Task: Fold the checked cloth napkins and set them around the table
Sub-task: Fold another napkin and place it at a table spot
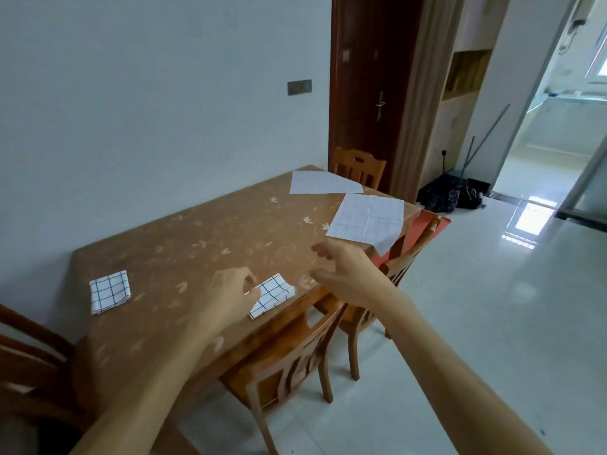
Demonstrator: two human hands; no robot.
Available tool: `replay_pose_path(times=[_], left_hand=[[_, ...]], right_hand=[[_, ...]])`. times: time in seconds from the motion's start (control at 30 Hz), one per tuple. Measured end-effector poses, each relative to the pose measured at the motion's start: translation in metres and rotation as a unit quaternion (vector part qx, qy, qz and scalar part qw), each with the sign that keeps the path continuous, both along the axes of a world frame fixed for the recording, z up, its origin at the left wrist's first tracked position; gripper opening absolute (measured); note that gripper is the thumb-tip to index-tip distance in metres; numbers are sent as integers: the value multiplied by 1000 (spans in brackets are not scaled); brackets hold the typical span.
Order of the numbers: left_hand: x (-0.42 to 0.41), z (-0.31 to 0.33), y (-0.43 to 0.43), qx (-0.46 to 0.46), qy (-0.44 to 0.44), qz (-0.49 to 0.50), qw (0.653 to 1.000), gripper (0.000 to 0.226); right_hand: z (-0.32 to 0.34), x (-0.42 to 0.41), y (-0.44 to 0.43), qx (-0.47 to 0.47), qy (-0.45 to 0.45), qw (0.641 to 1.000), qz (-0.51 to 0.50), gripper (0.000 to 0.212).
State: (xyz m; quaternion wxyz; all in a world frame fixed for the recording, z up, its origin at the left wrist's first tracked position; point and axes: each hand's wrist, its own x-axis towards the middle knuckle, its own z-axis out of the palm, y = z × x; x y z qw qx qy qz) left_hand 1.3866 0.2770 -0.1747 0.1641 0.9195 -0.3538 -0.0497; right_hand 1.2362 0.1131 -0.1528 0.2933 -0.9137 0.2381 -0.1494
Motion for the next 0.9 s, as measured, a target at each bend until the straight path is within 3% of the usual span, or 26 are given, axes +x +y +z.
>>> replay_pose_path(times=[0.43,0.9], left_hand=[[-93,-9,-207,49,21,-62,997,31],[-14,-62,-467,15,128,-97,987,20]], right_hand=[[-28,-95,-182,65,3,998,-24,48],[-73,-43,-420,67,81,991,-85,43]])
